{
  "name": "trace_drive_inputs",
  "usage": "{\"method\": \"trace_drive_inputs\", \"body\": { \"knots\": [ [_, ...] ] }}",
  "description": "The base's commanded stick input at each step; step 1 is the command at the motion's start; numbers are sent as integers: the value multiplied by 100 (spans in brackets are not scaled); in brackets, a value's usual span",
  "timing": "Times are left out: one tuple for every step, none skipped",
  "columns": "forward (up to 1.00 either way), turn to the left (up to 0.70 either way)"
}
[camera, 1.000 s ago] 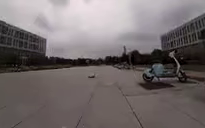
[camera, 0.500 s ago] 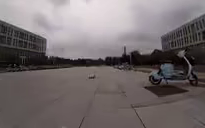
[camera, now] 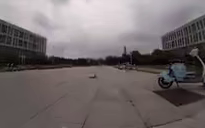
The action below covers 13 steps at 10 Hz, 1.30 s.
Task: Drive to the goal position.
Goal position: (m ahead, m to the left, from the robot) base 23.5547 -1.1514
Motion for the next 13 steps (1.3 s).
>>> {"method": "trace_drive_inputs", "body": {
  "knots": [
    [100, 0],
    [100, 0],
    [100, 0],
    [100, 0],
    [100, 0],
    [100, 0],
    [100, 0],
    [100, 0],
    [100, 0],
    [100, 0],
    [100, 0],
    [100, 0],
    [100, 0]
  ]
}}
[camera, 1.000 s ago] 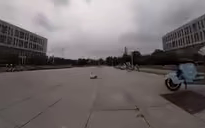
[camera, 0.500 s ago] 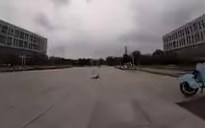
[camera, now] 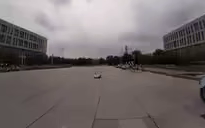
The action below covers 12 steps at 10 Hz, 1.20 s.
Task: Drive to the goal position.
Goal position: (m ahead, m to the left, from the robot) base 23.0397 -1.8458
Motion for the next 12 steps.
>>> {"method": "trace_drive_inputs", "body": {
  "knots": [
    [100, 0],
    [100, 0],
    [100, 0],
    [100, 0],
    [100, 0],
    [100, 0],
    [100, 0],
    [100, 0],
    [100, 0],
    [100, 0],
    [100, 0],
    [100, 0]
  ]
}}
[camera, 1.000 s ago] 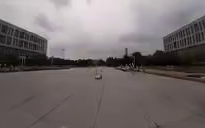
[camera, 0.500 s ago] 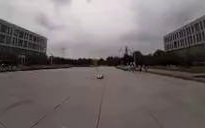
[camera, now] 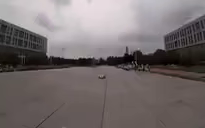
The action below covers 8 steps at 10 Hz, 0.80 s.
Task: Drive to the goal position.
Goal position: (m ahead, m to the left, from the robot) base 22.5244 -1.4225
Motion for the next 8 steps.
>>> {"method": "trace_drive_inputs", "body": {
  "knots": [
    [100, 0],
    [100, 0],
    [100, 0],
    [100, -27],
    [100, -19],
    [100, 0],
    [100, 0],
    [100, 0]
  ]
}}
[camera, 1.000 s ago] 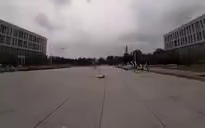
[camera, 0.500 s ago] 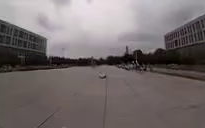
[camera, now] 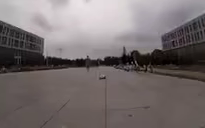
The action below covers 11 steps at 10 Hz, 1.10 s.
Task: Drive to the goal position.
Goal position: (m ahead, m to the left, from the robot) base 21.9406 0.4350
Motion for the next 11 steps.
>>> {"method": "trace_drive_inputs", "body": {
  "knots": [
    [100, 0],
    [100, 0],
    [100, 0],
    [100, 0],
    [100, 0],
    [100, 0],
    [100, 0],
    [100, 0],
    [100, 0],
    [100, 0],
    [100, 0]
  ]
}}
